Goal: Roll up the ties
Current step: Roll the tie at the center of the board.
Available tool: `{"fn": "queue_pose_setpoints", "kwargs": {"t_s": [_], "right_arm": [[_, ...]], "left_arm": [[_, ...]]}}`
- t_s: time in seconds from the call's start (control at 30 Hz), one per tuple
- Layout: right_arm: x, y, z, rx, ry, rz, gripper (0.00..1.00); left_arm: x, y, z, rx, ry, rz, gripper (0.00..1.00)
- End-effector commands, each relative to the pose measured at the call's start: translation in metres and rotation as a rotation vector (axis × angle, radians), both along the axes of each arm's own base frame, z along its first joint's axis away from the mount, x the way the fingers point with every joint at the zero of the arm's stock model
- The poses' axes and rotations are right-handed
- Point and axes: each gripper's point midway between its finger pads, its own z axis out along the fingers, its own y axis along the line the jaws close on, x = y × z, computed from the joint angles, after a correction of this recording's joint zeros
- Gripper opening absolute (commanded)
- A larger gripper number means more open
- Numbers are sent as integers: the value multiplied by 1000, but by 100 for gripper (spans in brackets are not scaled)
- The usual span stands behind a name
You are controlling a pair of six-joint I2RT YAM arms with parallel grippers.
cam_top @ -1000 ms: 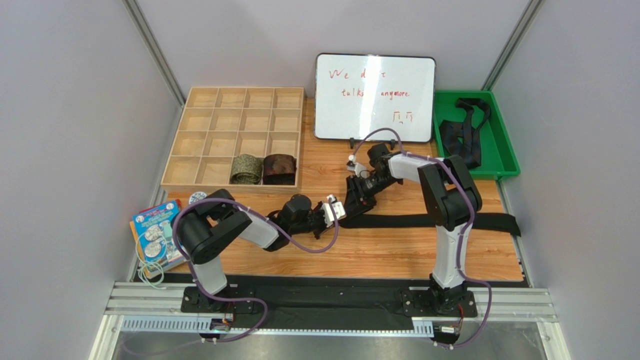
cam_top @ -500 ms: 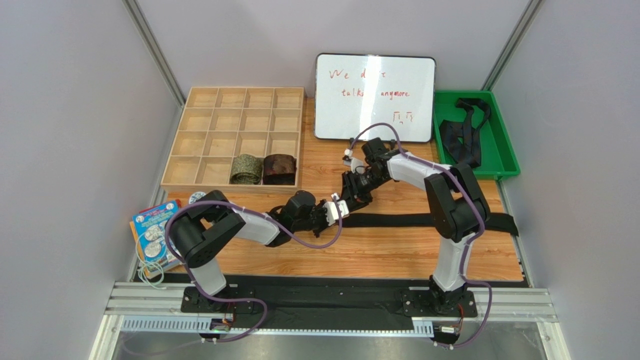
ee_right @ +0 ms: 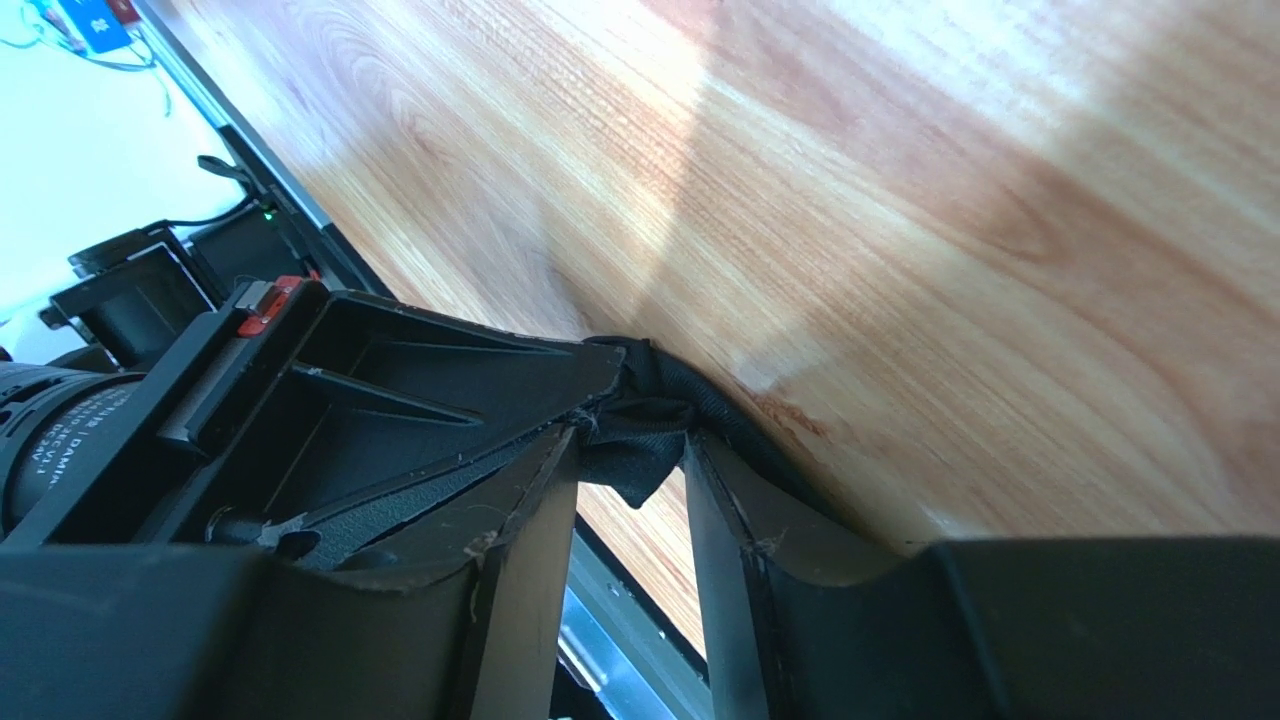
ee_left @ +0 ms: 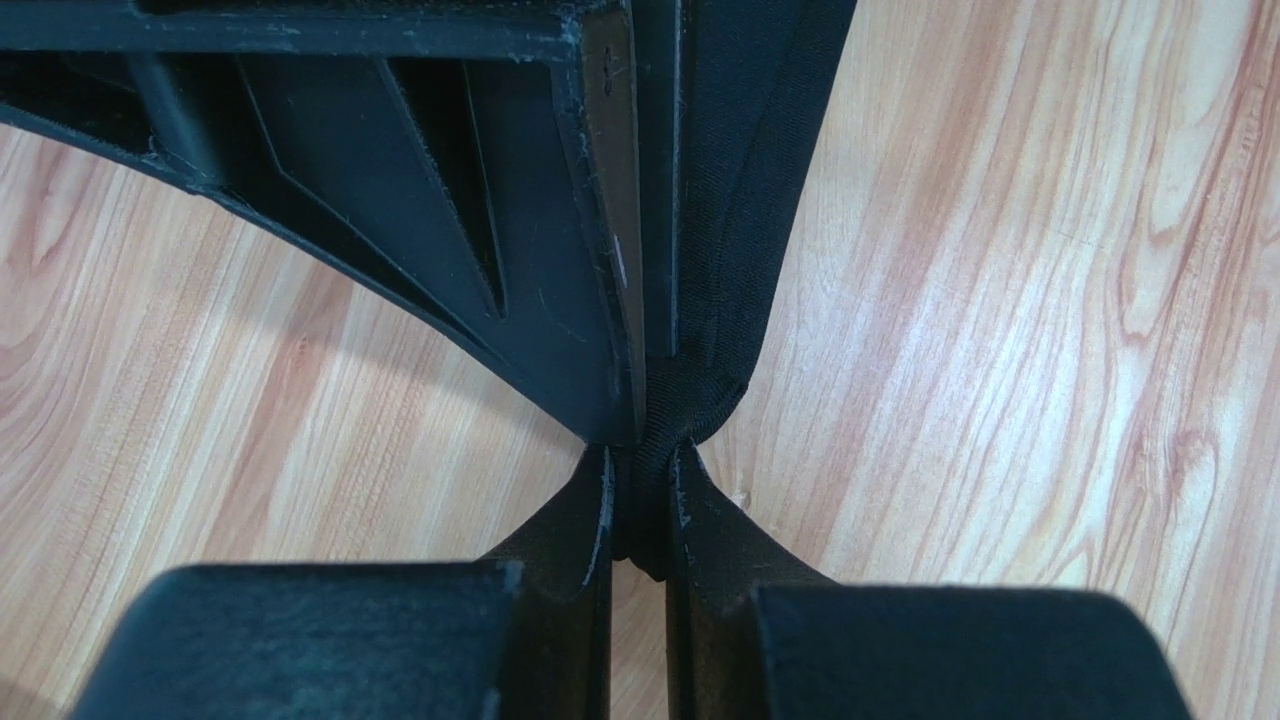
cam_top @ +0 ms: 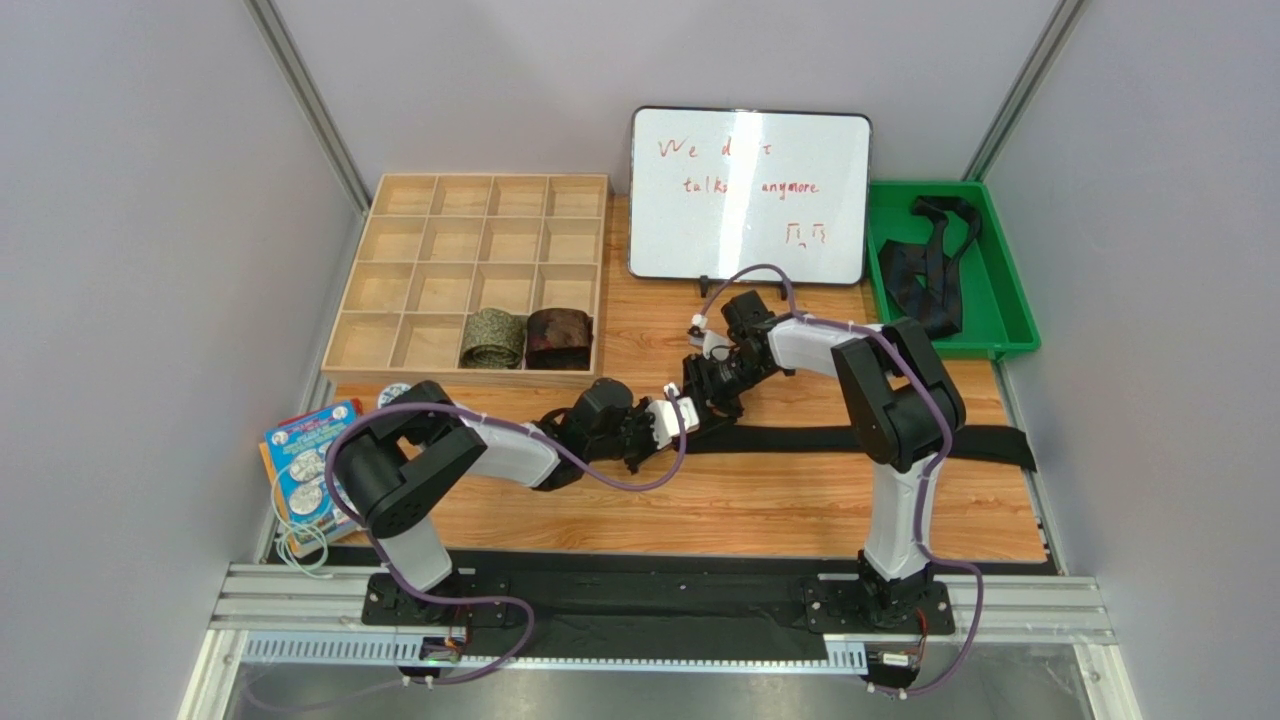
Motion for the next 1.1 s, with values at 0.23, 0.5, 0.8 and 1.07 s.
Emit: {"fn": "queue_pose_setpoints", "kwargs": {"t_s": [0.23,0.5,0.8,1.07], "right_arm": [[3,23,-11,44,-30,21,3],[13,1,-22,115,-36,27,0],[16,-8,-37,201,40,-5,0],[9,-19,-53,151,43,-35,0]], "left_arm": [[0,6,-19,99,79,39,18],[-9,24,10,-112,182,80,63],[2,19,32,-301,137,148,83],[10,3,9,-348,142,135,79]]}}
